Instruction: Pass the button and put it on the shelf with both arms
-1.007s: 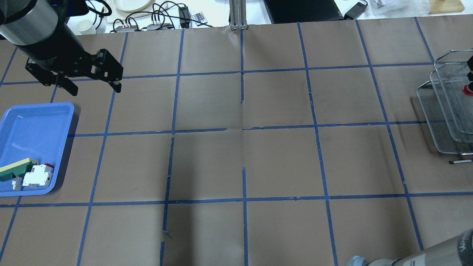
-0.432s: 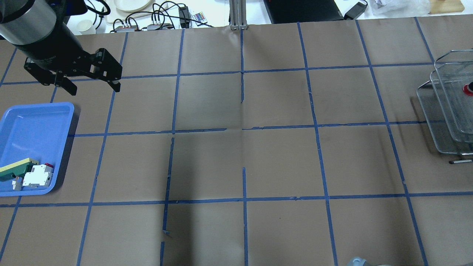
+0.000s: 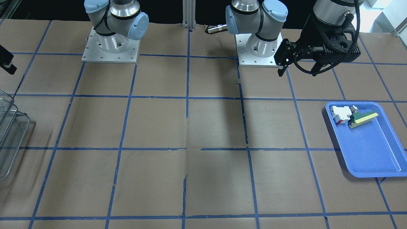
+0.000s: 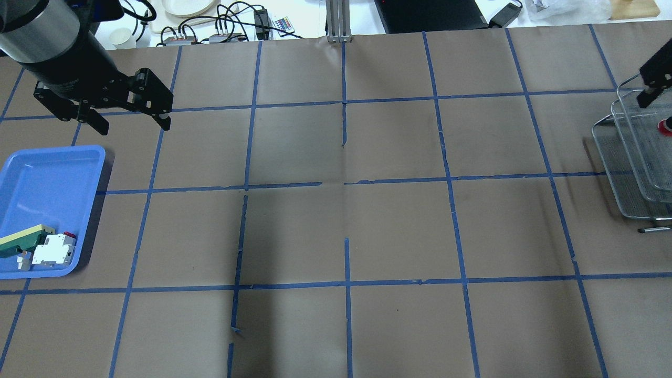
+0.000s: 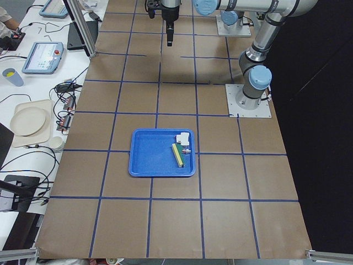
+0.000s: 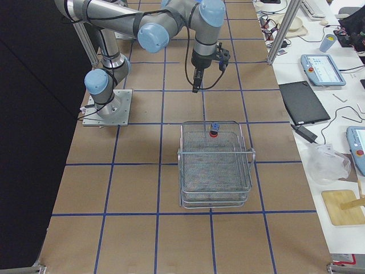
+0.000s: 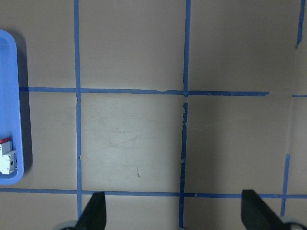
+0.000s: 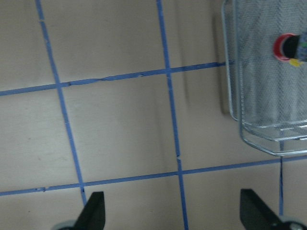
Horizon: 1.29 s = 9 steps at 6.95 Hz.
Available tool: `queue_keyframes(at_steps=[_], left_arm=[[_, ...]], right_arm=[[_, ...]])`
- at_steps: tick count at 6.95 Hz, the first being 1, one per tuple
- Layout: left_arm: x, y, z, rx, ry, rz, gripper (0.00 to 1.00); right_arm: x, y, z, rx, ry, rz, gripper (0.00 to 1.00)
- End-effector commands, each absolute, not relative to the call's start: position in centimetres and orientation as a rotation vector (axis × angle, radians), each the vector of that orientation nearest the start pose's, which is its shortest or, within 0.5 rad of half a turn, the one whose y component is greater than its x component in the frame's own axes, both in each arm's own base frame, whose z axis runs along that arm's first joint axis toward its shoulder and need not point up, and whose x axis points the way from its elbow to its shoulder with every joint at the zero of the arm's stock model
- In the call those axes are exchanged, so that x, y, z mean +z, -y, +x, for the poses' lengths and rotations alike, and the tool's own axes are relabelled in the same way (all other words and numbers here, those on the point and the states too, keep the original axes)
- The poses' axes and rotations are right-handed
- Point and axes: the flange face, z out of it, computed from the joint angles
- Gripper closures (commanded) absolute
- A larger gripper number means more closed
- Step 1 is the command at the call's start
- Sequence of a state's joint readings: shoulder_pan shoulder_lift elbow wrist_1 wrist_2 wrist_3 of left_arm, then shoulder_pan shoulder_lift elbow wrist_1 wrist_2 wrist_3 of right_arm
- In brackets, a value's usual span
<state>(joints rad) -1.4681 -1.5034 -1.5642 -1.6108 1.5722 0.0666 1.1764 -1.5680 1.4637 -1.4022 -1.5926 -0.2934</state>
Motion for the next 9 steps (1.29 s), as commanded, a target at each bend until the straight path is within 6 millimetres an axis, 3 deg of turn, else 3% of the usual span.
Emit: queue_keyframes(at_steps=[1,3,4,5,9], left_arm=[[51.9,47.7,-8.6,-0.053,-3.139,-0.055,0.00],[51.9,47.7,-8.5,-0.055,-3.139,-0.058,0.00],[51.9,47.7,-8.5,-0.053,-3.139,-0.058,0.00],[51.9,47.7,-8.5,-0.053,-3.139,-0.058,0.00],[51.9,47.7,-8.5,-0.055,-3.139,-0.058,0.00]], right_arm=[[51.7,49.2,5.1,0.125,-3.144,0.105,0.00],[48.8,46.9,14.1,0.190,-3.156,0.098,0.00],[48.1,46.4,15.5,0.094,-3.159,0.053,0.00],[47.2,45.6,15.5,0.081,-3.160,0.050,0.00],[49.0,45.4,14.6,0.009,-3.157,0.068,0.00]])
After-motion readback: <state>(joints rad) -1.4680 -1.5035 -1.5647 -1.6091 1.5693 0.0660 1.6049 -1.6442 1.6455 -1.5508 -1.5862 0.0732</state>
